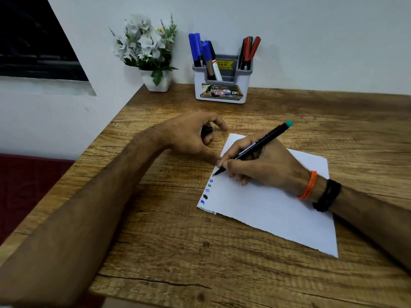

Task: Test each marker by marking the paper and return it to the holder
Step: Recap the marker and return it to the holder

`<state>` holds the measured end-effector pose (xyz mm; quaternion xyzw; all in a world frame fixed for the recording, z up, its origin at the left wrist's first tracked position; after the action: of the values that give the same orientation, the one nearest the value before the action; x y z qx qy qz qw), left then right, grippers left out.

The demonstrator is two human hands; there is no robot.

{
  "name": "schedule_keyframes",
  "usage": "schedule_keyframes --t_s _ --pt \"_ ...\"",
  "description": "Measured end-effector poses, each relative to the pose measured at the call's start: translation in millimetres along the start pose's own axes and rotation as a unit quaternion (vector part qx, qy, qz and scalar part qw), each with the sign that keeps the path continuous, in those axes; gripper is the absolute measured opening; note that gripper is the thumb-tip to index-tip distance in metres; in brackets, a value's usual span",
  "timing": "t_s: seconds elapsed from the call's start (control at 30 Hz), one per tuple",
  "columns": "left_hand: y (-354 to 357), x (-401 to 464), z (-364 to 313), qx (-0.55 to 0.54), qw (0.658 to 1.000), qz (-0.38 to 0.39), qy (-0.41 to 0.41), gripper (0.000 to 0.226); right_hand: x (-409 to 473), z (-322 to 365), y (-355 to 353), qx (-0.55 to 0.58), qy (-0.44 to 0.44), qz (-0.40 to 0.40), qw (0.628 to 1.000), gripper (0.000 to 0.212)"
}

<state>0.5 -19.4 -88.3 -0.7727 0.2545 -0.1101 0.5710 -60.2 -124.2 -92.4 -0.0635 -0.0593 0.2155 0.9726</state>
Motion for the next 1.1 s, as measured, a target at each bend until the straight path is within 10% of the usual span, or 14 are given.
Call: schedule_keyframes --t_s 1.1 --pt "-0.4 -2.1 -2.8 0.013 1.0 0.001 -0.001 0.076 1.2 -1.0 -2.8 0.016 -0.006 -0.021 1.0 0.008"
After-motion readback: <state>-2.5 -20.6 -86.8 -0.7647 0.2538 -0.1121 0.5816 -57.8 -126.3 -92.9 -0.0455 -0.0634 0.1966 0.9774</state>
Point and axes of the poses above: each hand's wrist, its own x-axis towards the middle knuckle, its own y-axis out of the palm, z = x × y, the point moved 9 cm from there along x, towards the middle knuckle, and after that the axes turned 13 degrees about x, right-handed, at the moved point
